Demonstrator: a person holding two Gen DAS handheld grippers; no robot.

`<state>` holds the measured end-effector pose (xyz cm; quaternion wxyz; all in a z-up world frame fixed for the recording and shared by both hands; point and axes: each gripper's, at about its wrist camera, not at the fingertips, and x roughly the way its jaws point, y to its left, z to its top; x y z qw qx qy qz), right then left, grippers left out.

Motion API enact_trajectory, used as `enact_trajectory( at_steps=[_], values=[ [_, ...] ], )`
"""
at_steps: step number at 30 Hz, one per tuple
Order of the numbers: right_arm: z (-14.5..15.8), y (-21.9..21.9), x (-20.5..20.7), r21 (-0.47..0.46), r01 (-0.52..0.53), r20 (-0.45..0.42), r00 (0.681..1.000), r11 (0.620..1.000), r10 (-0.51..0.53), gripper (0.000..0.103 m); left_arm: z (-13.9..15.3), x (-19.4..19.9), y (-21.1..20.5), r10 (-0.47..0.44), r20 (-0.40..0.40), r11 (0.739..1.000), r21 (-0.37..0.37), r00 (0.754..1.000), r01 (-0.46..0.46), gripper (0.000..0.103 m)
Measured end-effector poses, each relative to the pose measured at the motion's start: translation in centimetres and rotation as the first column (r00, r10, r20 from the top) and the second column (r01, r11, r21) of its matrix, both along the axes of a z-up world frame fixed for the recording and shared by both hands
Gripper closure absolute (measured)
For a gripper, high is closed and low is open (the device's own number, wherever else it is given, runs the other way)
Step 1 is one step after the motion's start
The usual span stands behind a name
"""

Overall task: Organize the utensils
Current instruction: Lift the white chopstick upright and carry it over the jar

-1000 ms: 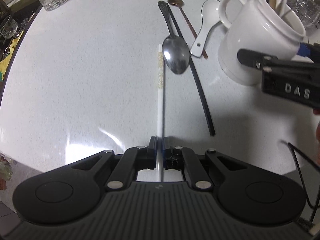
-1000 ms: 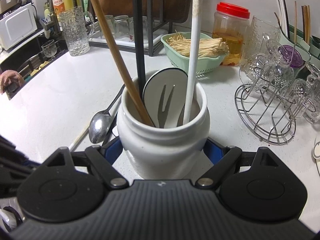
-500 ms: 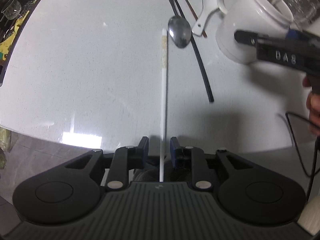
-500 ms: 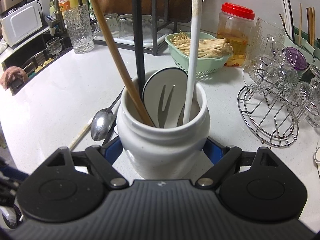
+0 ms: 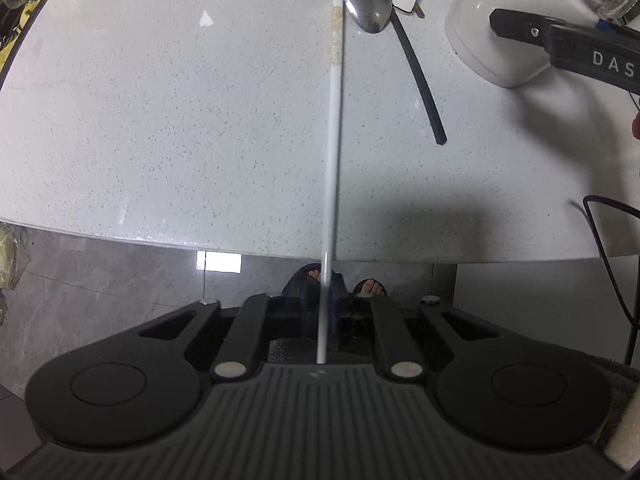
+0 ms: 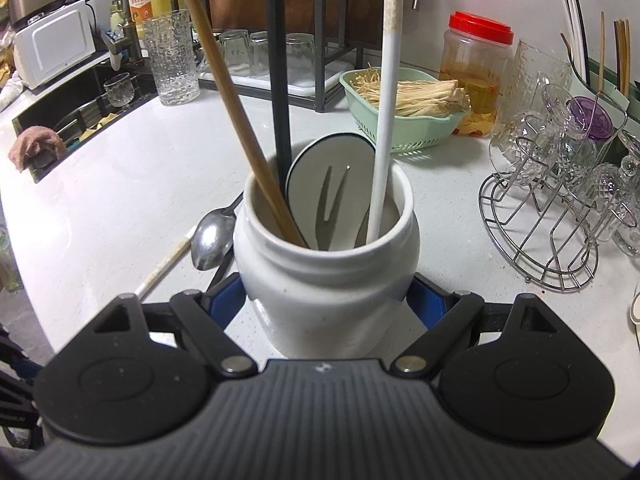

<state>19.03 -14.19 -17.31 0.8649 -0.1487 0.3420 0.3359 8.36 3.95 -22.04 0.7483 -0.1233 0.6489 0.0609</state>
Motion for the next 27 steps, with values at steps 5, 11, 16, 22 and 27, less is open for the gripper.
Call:
enact_trajectory(
  at_steps=[5, 11, 16, 22, 27],
  values=[
    [-0.1, -0.1, -0.2, 0.011, 0.008, 0.008, 1.0, 1.0, -0.008, 0.014, 1.0, -0.1, -0.4, -0.003, 0.043, 1.0, 0.026, 0.999, 0.001, 0.097],
    [-0.2, -0.2, -0.4, 0.014, 0.006, 0.017, 1.0, 1.0, -0.007, 0.014, 4.7, -0.3, -0.8, -0.048, 0.116, 0.999, 0.03, 0.992, 0.045, 0.098],
    [-0.2, -0.2, -0.4, 0.013, 0.004, 0.02, 1.0, 1.0, -0.005, 0.014, 8.3, -0.3, -0.4, -0.069, 0.175, 0.997, 0.05, 0.982, 0.061, 0.098],
    [-0.2, -0.1, -0.6, 0.016, 0.012, 0.024, 1.0, 1.0, -0.013, 0.014, 12.5, -0.4, 0.8, -0.082, 0.253, 0.995, 0.074, 0.964, 0.065, 0.098],
    [-0.3, 0.0, -0.8, 0.02, 0.026, 0.031, 0.999, 0.999, -0.027, 0.014, 15.3, 0.5, 0.6, -0.097, 0.334, 0.992, 0.107, 0.938, 0.064, 0.098]
  ],
)
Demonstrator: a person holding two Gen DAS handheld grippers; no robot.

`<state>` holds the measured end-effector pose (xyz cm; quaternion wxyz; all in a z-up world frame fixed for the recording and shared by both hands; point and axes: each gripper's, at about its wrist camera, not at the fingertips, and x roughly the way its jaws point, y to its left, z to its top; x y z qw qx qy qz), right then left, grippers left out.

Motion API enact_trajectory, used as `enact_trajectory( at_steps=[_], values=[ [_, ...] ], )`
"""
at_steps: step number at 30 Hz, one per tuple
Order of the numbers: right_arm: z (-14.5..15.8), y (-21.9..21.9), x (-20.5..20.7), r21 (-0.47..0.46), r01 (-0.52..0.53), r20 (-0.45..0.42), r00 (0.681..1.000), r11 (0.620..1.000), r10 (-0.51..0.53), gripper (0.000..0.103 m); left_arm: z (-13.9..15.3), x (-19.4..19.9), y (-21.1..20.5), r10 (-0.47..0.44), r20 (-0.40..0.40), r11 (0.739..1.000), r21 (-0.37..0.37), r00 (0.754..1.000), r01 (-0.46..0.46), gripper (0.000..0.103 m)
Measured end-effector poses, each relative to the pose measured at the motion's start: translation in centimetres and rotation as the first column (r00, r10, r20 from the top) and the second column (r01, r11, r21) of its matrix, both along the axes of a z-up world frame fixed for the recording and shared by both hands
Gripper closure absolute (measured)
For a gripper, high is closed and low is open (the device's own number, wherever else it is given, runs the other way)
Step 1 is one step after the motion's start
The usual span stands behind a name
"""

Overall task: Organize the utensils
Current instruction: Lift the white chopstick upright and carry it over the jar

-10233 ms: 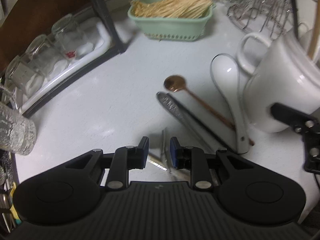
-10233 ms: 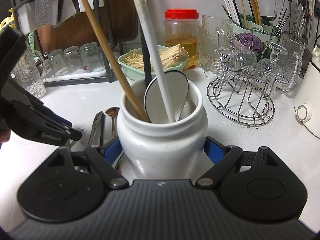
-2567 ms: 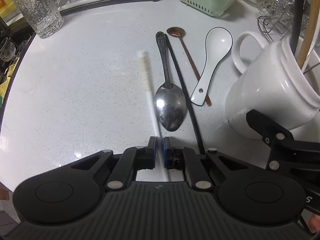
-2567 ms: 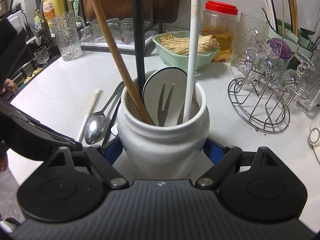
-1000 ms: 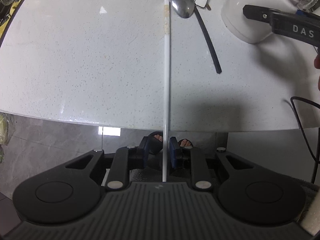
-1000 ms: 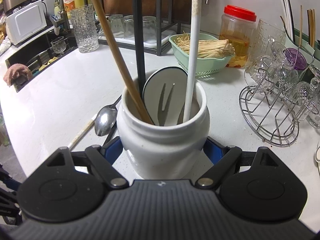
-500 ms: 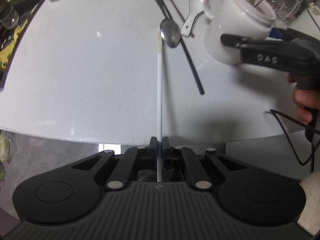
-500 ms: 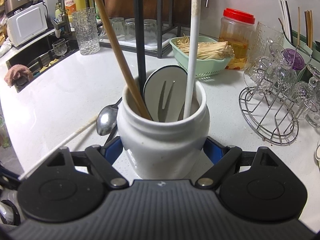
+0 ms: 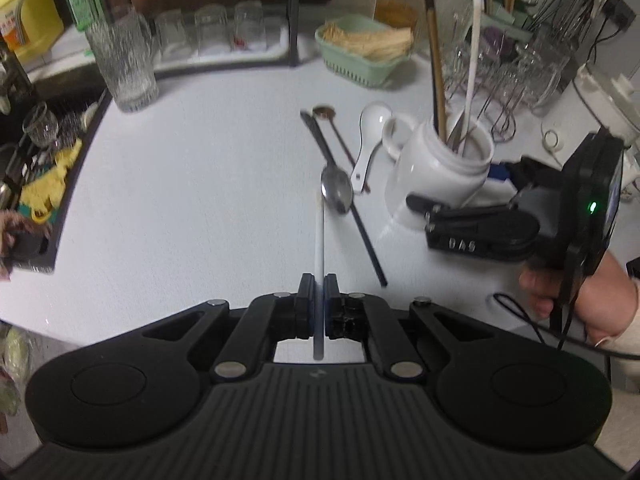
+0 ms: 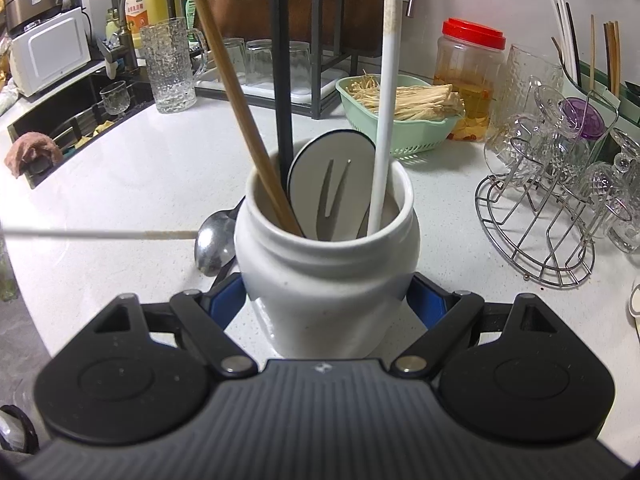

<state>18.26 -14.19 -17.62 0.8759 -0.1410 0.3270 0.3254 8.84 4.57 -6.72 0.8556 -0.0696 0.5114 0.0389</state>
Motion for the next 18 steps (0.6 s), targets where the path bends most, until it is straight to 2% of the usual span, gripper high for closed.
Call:
enact_trajectory(
  at_steps=[7, 18],
  values=[
    [-0.1, 0.1, -0.1, -0.002, 0.005, 0.005, 1.0, 1.0, -0.005, 0.014, 2.5, 0.7, 0.0, 0.023, 0.107, 1.0, 0.015, 0.994, -0.025, 0.098],
    [-0.1, 0.2, -0.3, -0.015, 0.0, 0.017, 1.0, 1.0, 0.0, 0.014, 3.9, 1.3, 0.1, 0.093, 0.246, 0.995, 0.013, 0.965, -0.099, 0.098]
  ],
)
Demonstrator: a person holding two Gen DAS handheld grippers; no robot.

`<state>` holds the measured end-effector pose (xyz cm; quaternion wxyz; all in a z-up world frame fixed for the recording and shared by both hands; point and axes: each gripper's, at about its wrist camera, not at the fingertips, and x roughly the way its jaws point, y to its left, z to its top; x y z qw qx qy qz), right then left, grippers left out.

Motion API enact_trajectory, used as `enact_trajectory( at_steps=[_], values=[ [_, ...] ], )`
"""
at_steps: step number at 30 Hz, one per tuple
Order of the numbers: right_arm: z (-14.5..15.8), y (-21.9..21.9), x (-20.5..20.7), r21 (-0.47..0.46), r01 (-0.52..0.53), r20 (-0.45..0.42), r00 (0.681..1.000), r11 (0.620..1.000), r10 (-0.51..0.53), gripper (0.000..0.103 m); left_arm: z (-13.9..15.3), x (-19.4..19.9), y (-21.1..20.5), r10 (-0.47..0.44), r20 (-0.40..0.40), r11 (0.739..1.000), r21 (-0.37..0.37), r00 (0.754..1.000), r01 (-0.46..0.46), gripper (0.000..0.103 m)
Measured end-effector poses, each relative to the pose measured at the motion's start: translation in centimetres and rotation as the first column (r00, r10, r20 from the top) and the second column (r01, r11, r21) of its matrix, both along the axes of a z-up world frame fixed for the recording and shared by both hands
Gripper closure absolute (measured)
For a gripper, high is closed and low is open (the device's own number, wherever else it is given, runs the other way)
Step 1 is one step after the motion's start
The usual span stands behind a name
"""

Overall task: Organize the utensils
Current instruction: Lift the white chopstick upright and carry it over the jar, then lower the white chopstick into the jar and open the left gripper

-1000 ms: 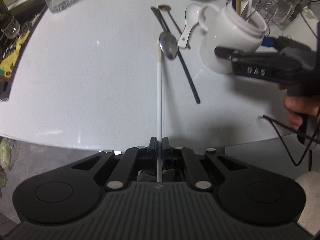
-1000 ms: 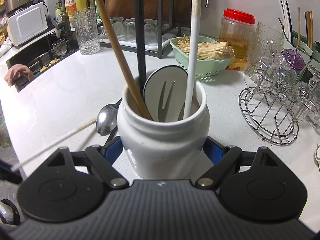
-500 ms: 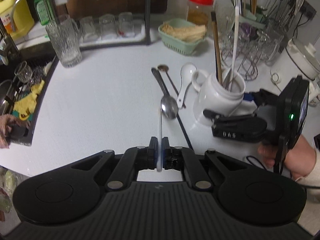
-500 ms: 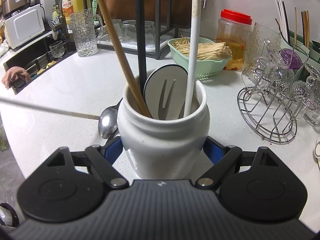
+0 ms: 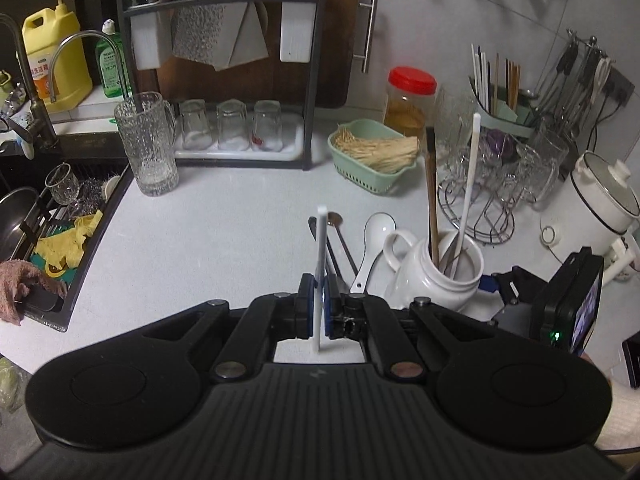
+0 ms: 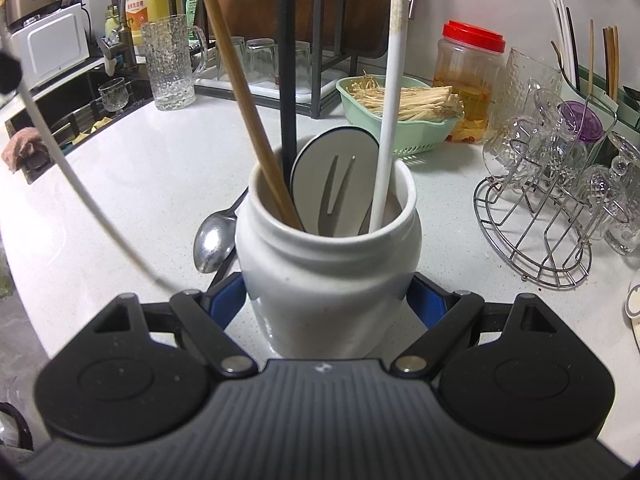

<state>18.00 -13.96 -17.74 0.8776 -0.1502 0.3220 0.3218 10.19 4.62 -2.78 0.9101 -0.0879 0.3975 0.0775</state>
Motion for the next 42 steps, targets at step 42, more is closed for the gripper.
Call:
enact_trajectory(
  at_steps=[42],
  values=[
    [-0.2, 0.4, -0.7, -0.024, -0.026, 0.02, 0.999, 0.999, 0.026, 0.014, 10.2, 3.1, -7.0, -0.188, 0.242, 0.981, 0.0, 0.952, 0.194, 0.098]
  ],
)
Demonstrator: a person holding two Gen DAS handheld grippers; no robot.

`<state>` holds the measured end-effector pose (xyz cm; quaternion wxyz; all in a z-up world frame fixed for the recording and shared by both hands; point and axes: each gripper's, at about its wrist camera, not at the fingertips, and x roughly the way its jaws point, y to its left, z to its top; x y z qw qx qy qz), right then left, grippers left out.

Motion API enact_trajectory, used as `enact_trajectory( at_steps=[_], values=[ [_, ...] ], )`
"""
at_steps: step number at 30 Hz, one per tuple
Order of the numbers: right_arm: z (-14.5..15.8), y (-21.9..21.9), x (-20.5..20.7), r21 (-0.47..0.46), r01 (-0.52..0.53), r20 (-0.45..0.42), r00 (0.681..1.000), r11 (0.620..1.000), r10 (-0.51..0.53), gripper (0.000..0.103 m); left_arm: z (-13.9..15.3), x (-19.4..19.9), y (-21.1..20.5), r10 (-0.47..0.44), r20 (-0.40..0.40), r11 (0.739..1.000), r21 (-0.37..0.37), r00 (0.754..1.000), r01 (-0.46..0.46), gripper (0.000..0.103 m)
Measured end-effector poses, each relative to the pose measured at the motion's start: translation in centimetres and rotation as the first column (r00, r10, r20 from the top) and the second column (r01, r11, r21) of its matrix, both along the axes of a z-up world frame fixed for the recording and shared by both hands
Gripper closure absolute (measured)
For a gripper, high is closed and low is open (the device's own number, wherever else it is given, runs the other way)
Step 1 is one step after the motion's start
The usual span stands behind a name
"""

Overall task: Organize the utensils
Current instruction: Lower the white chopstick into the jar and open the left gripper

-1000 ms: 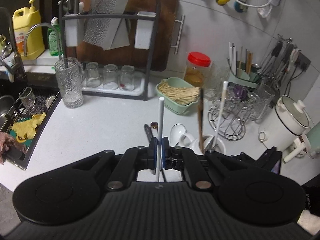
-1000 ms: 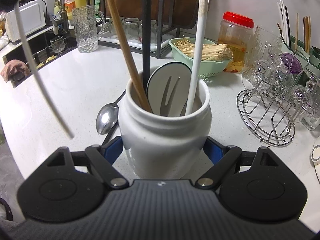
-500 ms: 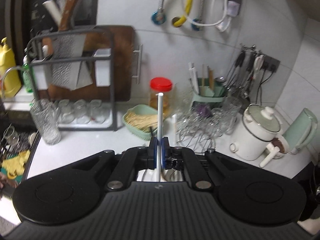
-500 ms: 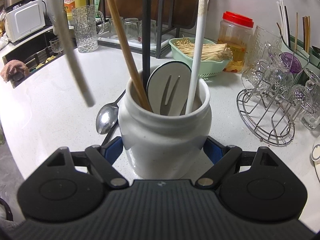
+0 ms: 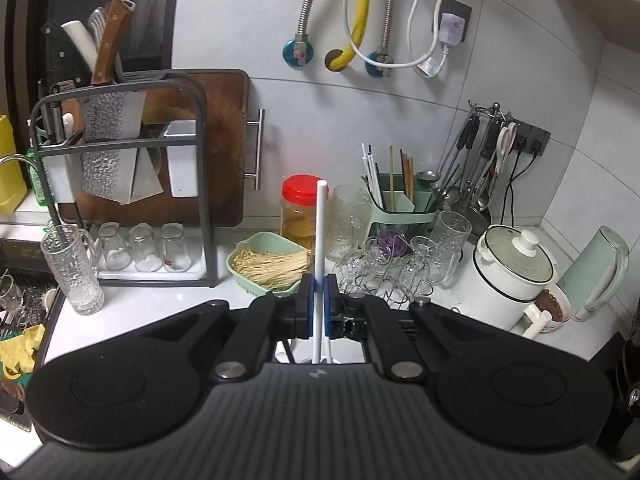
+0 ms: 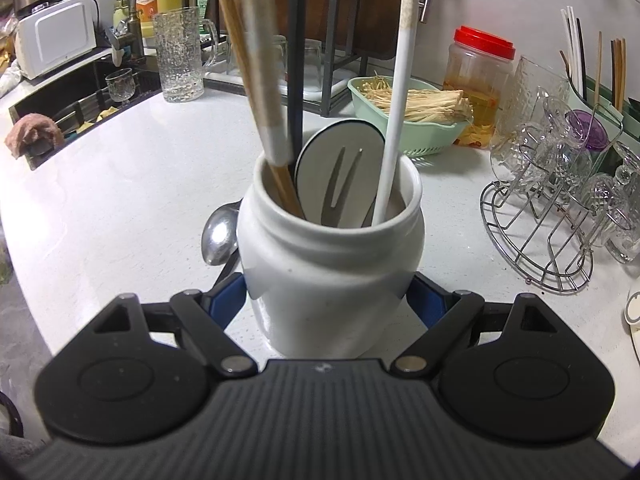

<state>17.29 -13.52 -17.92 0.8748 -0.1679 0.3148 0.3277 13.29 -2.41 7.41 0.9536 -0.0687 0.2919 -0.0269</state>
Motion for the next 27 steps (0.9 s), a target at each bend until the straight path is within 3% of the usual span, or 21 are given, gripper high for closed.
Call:
enact_trajectory(
  at_steps=[6, 10, 13, 21, 27],
  values=[
    [-0.1, 0.1, 0.0, -0.002, 0.002, 0.001, 1.0, 1.0, -0.002, 0.014, -2.0, 2.0, -0.6, -0.037, -0.096, 0.999, -0.013, 0.995, 0.036, 0.098],
    [-0.1, 0.5, -0.1, -0.007, -0.002, 0.003, 1.0, 1.0, 0.002, 0.014, -2.3, 3.5, -1.5, -0.106, -0.177, 0.993, 0.035, 0.979, 0.114, 0.098],
    [-0.1, 0.9, 0.0, -0.003, 0.012, 0.003, 1.0, 1.0, -0.012, 0.014, -2.8, 4.9, -1.4, -0.151, -0.269, 0.987, 0.019, 0.951, 0.162, 0.098],
    [-0.1, 1.3, 0.1, 0.004, 0.026, 0.0, 1.0, 1.0, -0.026, 0.014, -6.2, 7.9, -2.3, -0.234, -0.48, 0.966, -0.013, 0.845, 0.26, 0.098],
    [-0.1, 1.7, 0.2, 0.001, 0.046, -0.002, 0.999, 0.999, -0.046, 0.014, -7.7, 8.8, -2.3, -0.25, -0.525, 0.958, -0.013, 0.814, 0.286, 0.098]
  ],
)
